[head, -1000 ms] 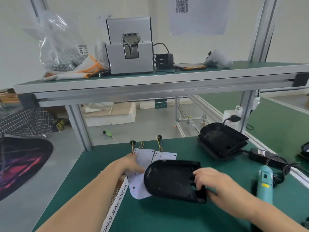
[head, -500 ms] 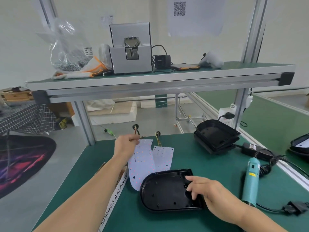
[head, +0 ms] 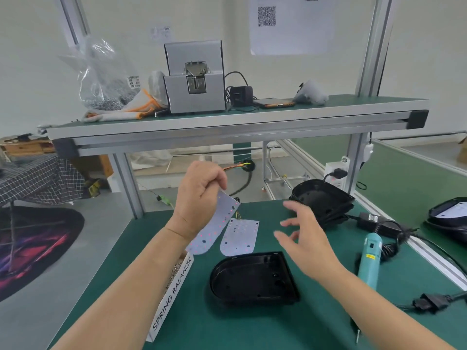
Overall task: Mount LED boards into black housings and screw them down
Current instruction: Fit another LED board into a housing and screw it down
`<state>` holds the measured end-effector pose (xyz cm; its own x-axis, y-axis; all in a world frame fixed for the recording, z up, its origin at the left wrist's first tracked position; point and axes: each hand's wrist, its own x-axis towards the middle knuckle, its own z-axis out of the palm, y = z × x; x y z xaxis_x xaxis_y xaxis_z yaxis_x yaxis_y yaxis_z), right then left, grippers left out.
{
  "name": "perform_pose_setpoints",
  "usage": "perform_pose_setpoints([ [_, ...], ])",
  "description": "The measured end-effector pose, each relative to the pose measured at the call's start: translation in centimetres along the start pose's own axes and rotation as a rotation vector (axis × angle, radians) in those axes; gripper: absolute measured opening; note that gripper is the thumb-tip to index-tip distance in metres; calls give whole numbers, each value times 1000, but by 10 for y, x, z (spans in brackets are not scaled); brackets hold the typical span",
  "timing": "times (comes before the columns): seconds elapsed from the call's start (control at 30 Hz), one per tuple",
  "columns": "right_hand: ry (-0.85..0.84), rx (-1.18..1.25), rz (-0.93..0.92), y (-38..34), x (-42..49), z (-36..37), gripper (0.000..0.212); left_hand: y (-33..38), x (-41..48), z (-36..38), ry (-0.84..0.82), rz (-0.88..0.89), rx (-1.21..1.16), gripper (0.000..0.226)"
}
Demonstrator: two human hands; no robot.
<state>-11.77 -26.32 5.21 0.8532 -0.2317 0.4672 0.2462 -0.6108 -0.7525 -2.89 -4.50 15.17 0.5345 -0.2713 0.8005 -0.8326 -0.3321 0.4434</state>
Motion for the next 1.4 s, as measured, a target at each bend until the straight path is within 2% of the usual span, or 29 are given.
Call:
perform_pose_setpoints([
  [0.13, -32, 113, 162, -15, 41, 10, 101, 48, 9, -9, 18, -94, -339, 19],
  [0.2, -83, 137, 208, -17, 54, 14, 106, 65, 17, -19, 67, -145, -517, 23],
  [0.27, -190, 162, 225, -14, 60, 20, 103, 76, 25, -27, 130, -202, -731, 30],
  [0.43, -467, 265, 213, -9, 50, 48, 84, 92, 37, -31, 251, -269, -1156, 35],
  [0.47, -483, 268, 192, -11, 48, 53, 74, 94, 38, -32, 257, -282, -1223, 30],
  [0.57, -469, 125, 148, -15, 41, 63, 21, 101, 40, -36, 243, -276, -1344, 11],
  [0.6, -438, 99, 148, -14, 40, 64, 17, 101, 42, -39, 241, -272, -1349, 11],
  [0.7, -193, 209, 124, -19, 38, 48, 22, 90, 45, -46, 219, -286, -1192, 13],
  [0.8, 79, 330, 148, -38, 45, 11, 27, 65, 41, -45, 138, -388, -777, 26],
  [0.87, 203, 200, 95, -44, 49, -13, 29, 46, 32, -29, 30, -474, -482, 24],
  [0.97, 217, -67, 7, -45, 43, -35, 29, 9, 7, 5, -258, -615, -210, 26],
  [1.07, 248, -98, -58, -43, 36, -45, 28, -25, -24, 40, -623, -640, 201, 28],
  [1.13, 292, -80, -85, -44, 35, -52, 28, -34, -39, 58, -788, -604, 405, 26],
  [1.2, 265, -89, -80, -47, 33, -56, 28, -36, -53, 72, -880, -597, 476, 23],
  [1.33, 271, -50, -22, -50, 29, -60, 30, -39, -69, 91, -1021, -605, 510, 34],
  [1.4, 274, -82, -29, -51, 30, -63, 30, -40, -69, 95, -1071, -601, 531, 30],
])
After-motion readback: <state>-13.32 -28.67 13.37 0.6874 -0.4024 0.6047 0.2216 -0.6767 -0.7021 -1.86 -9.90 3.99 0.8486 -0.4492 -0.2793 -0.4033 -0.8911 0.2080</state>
